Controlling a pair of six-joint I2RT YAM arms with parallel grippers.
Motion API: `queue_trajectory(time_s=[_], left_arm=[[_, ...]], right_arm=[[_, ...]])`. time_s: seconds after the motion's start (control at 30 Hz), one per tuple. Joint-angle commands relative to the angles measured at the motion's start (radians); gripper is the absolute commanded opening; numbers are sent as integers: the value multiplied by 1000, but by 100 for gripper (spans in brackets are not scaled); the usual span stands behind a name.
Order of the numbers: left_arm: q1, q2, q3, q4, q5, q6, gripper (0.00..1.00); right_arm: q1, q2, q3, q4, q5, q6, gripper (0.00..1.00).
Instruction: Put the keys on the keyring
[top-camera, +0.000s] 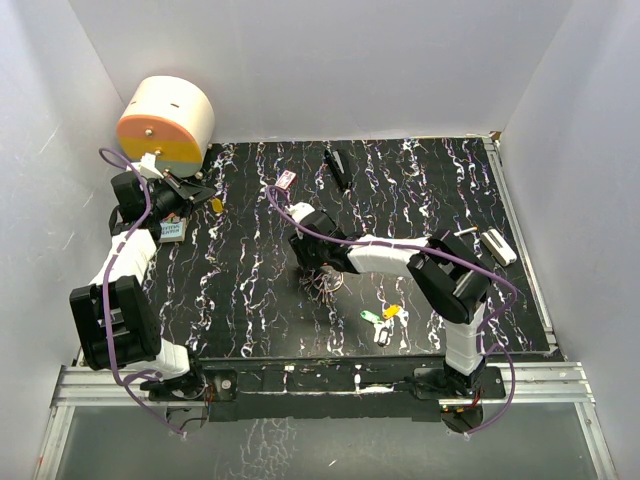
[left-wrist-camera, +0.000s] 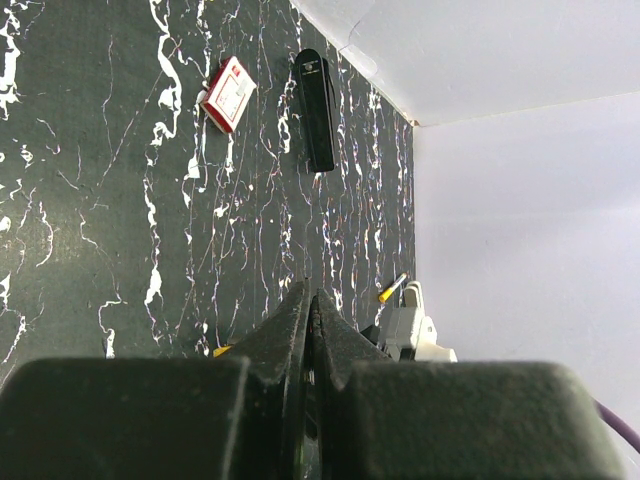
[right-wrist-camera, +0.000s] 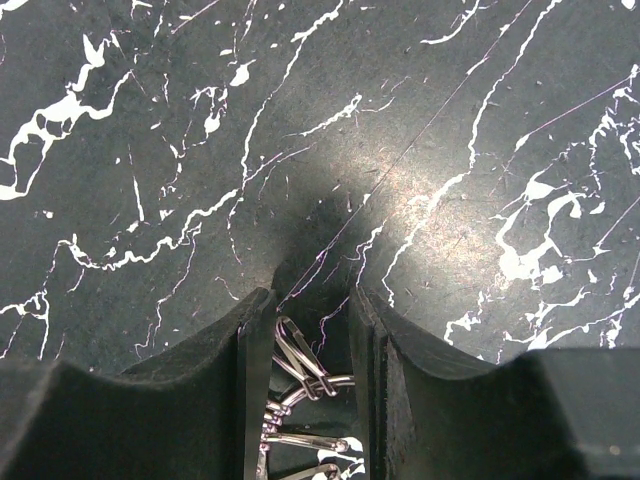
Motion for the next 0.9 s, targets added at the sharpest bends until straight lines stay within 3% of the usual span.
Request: queue_trajectory(time_s=[0.0, 0.87], left_arm=[[8, -51, -8, 21, 9, -4, 0], [8, -61, -13, 23, 4, -5, 0]], right_arm=[[3, -16, -6, 47, 9, 7, 40], [2, -78, -129, 50, 50, -11, 36]])
